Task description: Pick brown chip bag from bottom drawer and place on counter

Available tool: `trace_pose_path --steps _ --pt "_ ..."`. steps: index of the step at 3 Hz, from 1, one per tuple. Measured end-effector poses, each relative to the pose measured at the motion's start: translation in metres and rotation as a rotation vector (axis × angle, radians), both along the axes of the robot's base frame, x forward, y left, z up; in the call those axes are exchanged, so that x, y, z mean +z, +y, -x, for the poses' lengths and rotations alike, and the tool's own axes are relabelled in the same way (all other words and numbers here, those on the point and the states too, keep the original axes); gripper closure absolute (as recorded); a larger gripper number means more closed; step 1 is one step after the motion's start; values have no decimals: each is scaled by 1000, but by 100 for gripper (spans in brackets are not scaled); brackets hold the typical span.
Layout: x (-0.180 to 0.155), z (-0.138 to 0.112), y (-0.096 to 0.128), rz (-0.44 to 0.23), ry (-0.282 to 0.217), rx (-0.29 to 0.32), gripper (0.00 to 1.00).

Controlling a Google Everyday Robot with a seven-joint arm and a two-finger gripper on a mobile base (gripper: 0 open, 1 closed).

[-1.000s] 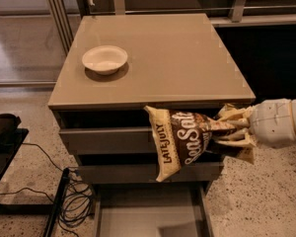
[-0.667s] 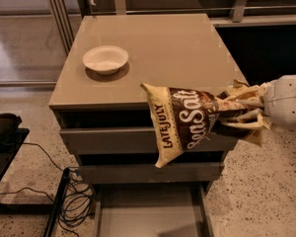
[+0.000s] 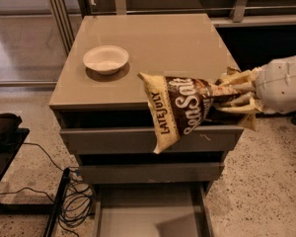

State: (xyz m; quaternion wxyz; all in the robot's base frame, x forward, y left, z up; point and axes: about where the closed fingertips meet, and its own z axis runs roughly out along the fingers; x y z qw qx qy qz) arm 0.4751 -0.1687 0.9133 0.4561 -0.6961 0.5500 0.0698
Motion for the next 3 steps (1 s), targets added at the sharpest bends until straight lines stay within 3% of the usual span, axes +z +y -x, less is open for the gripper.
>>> trace_pose_path --steps 2,3 --pt "30 -99 16 -14 29 50 100" --pt "41 -118 18 -34 39 -25 100"
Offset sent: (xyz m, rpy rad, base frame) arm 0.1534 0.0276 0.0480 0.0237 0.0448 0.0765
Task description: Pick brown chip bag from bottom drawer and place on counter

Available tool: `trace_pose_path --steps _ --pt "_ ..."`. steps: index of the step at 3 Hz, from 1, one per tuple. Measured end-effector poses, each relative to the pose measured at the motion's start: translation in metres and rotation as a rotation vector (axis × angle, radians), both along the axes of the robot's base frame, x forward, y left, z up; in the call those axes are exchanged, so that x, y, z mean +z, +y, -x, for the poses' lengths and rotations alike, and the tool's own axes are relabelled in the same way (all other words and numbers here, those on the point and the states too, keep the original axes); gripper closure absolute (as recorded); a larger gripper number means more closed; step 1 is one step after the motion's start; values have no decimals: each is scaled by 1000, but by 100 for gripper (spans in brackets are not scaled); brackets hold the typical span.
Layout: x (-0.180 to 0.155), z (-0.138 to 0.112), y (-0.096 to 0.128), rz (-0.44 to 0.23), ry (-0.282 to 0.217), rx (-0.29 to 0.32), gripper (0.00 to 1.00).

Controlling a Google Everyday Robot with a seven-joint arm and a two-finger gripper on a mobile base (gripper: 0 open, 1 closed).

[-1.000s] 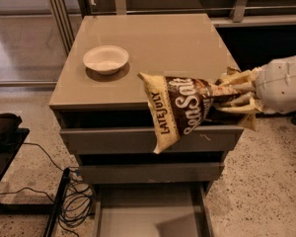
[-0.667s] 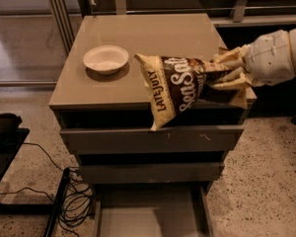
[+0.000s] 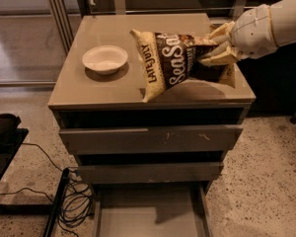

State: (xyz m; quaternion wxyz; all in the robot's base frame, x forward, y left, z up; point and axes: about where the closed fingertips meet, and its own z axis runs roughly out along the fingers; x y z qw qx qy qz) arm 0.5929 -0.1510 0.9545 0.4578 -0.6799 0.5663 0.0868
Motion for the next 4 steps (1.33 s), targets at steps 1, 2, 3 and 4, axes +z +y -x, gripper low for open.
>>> trace_pose_path --steps 1,2,3,4 --pt "-16 -5 -4 -35 25 -164 100" --pt "-33 -21 -7 -120 5 -273 100" --pt "-46 -43 -5 -196 -4 -364 100" --pt "-42 -70 3 -235 -2 -409 100"
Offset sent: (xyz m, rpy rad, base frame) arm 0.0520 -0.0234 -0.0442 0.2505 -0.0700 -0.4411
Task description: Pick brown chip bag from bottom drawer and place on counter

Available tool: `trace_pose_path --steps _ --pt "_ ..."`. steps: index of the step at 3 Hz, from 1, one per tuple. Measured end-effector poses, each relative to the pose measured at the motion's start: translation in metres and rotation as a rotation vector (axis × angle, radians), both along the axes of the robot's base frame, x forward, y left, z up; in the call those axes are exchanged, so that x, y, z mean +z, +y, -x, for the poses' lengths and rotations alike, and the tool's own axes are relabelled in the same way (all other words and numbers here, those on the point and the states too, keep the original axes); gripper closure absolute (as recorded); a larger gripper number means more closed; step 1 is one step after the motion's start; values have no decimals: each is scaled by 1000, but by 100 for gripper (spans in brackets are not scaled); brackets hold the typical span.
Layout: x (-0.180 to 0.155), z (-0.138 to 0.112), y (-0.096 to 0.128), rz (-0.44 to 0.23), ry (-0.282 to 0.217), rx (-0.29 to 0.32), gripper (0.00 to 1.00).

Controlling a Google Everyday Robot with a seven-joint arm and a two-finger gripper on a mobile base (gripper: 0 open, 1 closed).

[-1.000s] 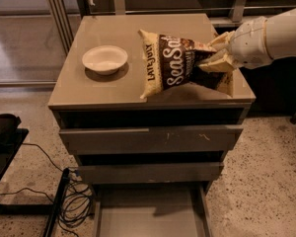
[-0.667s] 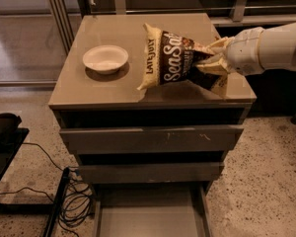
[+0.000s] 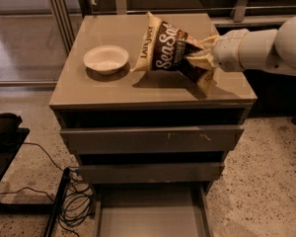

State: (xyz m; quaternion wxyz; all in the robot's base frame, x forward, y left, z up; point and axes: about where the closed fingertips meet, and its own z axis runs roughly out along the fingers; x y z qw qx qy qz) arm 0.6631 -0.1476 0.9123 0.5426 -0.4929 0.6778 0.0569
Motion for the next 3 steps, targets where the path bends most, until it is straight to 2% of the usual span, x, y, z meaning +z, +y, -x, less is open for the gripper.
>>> trace_pose_path --steps 1,2,3 --pt "4 -19 9 -17 12 -3 100" --pt "5 -19 11 -18 11 -2 81" --pt "5 -19 11 -18 11 -1 58"
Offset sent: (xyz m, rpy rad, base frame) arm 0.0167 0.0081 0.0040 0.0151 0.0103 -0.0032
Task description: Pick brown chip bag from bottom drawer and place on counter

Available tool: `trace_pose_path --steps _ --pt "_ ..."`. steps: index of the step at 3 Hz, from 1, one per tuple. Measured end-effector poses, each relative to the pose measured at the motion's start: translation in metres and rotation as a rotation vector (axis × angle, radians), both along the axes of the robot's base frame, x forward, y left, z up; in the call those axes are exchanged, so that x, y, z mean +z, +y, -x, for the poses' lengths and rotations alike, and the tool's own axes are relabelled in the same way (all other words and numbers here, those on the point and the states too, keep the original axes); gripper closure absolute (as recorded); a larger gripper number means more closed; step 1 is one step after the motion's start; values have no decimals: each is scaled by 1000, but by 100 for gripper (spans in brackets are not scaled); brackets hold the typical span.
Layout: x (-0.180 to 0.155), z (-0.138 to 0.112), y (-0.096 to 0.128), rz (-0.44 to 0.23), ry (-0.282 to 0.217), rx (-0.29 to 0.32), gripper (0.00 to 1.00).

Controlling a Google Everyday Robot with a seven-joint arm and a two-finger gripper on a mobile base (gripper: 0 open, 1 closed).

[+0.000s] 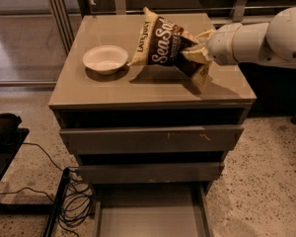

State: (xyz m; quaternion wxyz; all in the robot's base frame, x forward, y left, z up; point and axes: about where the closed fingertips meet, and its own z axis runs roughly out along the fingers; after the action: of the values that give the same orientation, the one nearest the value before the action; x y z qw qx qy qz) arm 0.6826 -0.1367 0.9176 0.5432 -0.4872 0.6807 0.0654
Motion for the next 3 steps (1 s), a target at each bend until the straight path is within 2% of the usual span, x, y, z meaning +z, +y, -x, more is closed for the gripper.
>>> trace_pose_path --steps 2,3 --pt "0 0 0 0 0 0 12" --pt "0 0 0 0 0 0 0"
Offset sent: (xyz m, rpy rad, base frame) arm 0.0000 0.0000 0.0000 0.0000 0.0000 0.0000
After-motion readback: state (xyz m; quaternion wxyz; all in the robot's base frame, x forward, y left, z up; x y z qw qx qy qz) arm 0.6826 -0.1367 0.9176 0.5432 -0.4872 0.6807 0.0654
